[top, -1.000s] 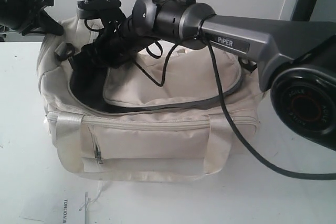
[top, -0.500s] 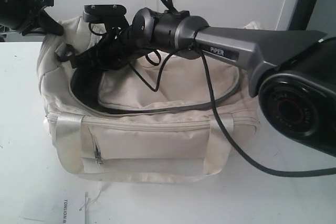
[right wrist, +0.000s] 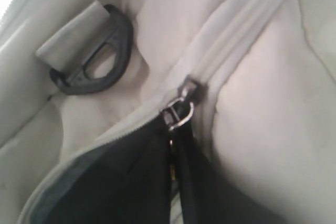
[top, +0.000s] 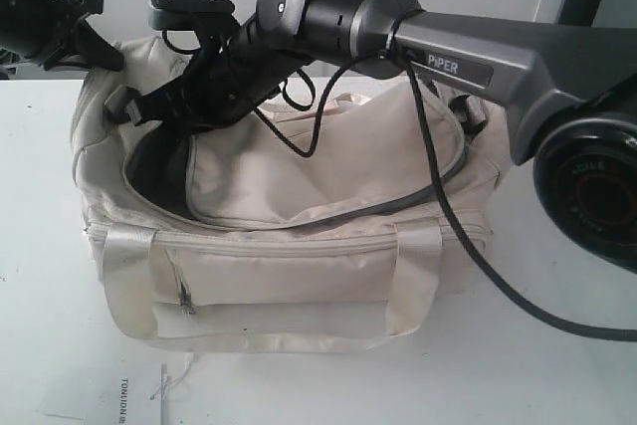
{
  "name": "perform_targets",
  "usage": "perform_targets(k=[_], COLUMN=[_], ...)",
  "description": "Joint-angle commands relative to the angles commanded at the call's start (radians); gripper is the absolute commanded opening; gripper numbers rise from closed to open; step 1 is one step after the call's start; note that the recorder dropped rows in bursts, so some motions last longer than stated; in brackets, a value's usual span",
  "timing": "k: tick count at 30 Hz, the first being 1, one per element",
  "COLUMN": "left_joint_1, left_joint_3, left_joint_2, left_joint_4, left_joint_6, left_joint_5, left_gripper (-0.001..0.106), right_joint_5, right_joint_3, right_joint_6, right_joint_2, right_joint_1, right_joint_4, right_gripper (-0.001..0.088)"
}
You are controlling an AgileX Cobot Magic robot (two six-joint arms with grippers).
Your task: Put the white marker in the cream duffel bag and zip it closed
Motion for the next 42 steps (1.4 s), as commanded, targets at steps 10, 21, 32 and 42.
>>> perform_targets(k=[10,21,32,42], left_joint_1=[0.0,0.0,0.0,0.0], left_joint_3=[0.0,0.0,0.0,0.0], left_joint_2=[0.008,0.008,0.008,0.008], left_joint_4=[0.0,0.0,0.0,0.0], left_joint_6=[0.0,0.0,0.0,0.0], left_joint_5=[-0.004,-0.013,-0.011,-0.013], left_gripper=[0.0,0.0,0.0,0.0], right_joint_5=[-0.014,-0.046,-0.177,-0.327], right_joint_3=[-0.006,-0.006,-0.006,-0.006], right_joint_6=[0.022,0.007,0.065,0.111], right_joint_2=[0.006,-0.012,0.067,0.092], right_joint_1=[-0.01,0.002,0.0,0.0], right_joint_4=[-0.041,0.064,0.096,0.1], right_gripper=[0.0157,0.03,0.0224,0.0206])
